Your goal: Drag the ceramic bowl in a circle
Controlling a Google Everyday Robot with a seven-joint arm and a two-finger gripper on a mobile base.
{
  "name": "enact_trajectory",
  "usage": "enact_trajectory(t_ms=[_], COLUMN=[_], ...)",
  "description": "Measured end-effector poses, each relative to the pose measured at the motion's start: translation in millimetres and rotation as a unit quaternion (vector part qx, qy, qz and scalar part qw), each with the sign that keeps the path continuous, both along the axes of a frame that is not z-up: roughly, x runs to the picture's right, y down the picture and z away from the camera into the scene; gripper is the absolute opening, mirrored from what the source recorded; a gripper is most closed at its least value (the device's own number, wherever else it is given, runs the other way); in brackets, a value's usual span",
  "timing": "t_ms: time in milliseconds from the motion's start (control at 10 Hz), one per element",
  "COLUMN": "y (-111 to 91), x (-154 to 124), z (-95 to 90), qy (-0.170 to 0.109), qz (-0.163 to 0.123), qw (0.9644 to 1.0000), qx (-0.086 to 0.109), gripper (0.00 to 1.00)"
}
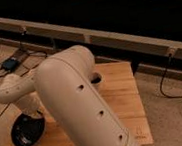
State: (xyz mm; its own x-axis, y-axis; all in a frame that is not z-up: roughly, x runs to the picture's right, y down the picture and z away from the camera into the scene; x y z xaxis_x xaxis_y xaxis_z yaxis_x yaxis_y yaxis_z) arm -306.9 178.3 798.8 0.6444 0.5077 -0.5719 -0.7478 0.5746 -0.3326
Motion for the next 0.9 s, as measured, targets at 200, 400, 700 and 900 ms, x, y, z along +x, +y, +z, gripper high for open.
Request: enact_trajectory(t_ms=[200,400,700,900], y=[-9,-27,-57,-75], x=[-17,-25,-12,0], z=[7.2,19.7,37.1,46.9], qy=[-0.01,-0.008,0.009,0.017], qz=[-0.011,-0.008,0.018,0.047], qw=[0.9999,0.9998,0.9992,0.9976], qx=[0.006,0.017,0.034,0.048], gripper=[0.0,0.0,0.08,0.26])
